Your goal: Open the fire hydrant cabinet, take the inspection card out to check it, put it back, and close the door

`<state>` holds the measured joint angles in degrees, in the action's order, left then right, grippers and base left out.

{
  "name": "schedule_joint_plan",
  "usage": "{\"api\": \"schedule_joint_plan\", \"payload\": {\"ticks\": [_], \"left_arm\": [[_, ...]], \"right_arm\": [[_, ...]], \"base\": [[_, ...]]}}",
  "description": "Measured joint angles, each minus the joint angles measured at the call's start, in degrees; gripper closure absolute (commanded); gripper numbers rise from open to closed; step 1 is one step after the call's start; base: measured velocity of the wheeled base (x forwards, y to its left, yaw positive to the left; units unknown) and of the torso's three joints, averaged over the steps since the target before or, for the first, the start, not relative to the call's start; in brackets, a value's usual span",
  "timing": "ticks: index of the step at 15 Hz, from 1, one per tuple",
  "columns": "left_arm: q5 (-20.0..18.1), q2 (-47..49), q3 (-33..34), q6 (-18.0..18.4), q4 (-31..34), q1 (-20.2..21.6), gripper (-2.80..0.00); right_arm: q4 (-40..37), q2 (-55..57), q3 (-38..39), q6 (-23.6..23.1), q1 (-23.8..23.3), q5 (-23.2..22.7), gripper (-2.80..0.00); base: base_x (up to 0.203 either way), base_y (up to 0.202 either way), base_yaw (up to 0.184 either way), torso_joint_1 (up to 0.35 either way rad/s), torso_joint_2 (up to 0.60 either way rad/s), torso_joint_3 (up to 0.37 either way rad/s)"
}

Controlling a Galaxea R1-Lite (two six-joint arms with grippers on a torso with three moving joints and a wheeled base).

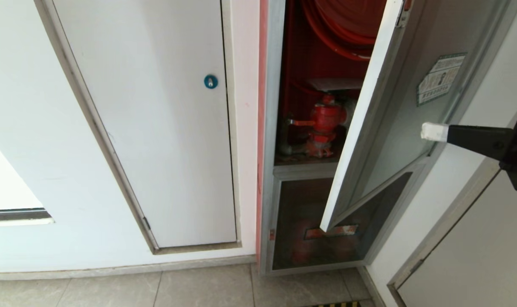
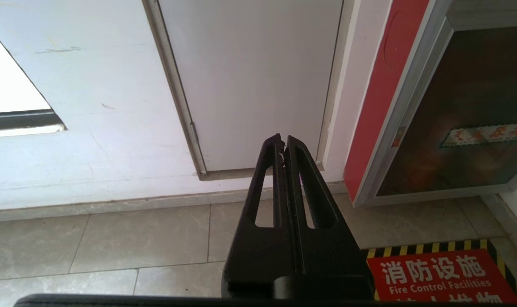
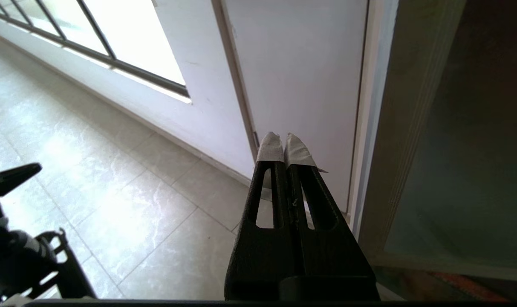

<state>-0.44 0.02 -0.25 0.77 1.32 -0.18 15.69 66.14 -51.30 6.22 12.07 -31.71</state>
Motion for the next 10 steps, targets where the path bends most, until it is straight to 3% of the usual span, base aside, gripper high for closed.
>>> {"api": "schedule_joint_plan", "payload": {"ticks": [4, 10], "left_arm": [[0.0, 0.0, 0.0, 0.0, 0.0, 0.0, 0.00], [0.0, 0.0, 0.0, 0.0, 0.0, 0.0, 0.00]], "right_arm": [[3.2, 5.5, -4.7, -0.3, 2.9, 7.7, 0.00], [5.6, 12.4, -10.6, -0.8, 9.6, 15.1, 0.00]], "base": [[0.000, 0.000, 0.000, 0.000, 0.00, 0.000], [0.000, 0.000, 0.000, 0.000, 0.00, 0.000]]}}
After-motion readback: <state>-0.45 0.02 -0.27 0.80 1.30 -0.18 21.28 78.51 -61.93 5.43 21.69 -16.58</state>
